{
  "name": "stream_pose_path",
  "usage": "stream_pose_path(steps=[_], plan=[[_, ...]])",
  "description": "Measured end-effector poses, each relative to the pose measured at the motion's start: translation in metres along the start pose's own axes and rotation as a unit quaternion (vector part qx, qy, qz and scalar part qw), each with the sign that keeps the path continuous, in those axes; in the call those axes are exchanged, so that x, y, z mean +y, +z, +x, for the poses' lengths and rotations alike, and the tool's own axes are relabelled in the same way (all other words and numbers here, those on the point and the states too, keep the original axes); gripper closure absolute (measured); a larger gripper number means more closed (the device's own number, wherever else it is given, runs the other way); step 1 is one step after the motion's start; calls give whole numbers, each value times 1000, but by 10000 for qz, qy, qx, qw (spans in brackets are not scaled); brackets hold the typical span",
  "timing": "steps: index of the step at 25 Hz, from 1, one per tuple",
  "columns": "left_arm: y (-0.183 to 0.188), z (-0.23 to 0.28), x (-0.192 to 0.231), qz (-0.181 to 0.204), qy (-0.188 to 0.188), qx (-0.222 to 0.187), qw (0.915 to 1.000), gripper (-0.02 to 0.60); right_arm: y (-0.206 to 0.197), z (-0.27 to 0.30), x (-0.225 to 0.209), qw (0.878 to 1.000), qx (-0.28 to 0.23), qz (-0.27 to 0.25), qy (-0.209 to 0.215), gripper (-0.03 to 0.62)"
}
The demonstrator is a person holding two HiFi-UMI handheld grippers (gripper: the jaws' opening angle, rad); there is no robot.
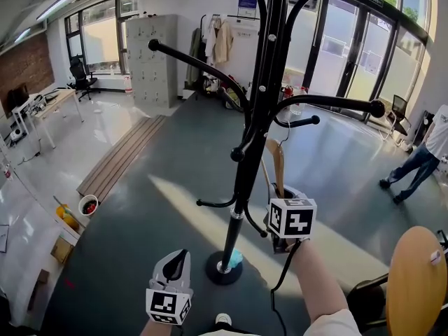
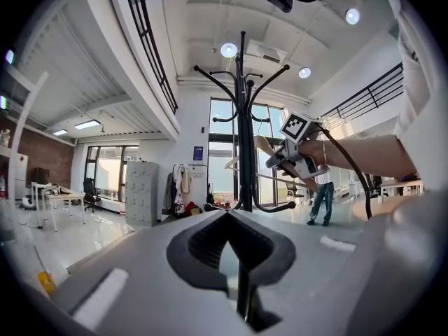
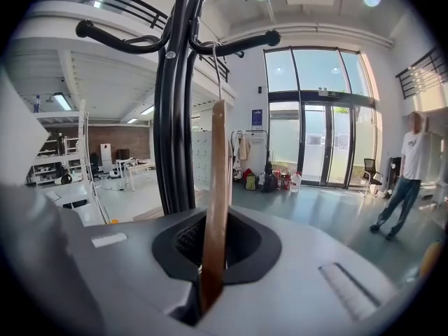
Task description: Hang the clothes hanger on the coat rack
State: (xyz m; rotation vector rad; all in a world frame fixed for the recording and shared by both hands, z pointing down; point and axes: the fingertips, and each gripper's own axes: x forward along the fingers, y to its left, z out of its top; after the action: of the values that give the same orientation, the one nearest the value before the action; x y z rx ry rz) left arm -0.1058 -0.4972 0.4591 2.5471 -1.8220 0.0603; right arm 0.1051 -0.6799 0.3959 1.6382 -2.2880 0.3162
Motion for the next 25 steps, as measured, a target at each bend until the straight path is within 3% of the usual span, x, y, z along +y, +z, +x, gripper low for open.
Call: stream_pose_path(steps=[5, 11, 13, 20, 25], plan=[[1, -5, -4, 9, -28, -15, 10000, 581, 1, -8, -2, 9997, -151, 175, 49, 535], [2, -15, -3, 15, -82, -43, 10000, 581, 13, -33, 1, 9979, -635, 81, -102, 359], [4, -18, -5, 12, -113, -65, 9999, 581, 18, -48, 3, 9968, -787, 58, -120, 332], [16, -38, -22, 59, -363, -206, 9991, 581, 26, -119, 22, 9906, -1361, 37, -108, 354], [23, -59, -37, 96, -557, -291, 9980, 581, 6, -172, 32, 9852, -1670, 40, -390, 506]])
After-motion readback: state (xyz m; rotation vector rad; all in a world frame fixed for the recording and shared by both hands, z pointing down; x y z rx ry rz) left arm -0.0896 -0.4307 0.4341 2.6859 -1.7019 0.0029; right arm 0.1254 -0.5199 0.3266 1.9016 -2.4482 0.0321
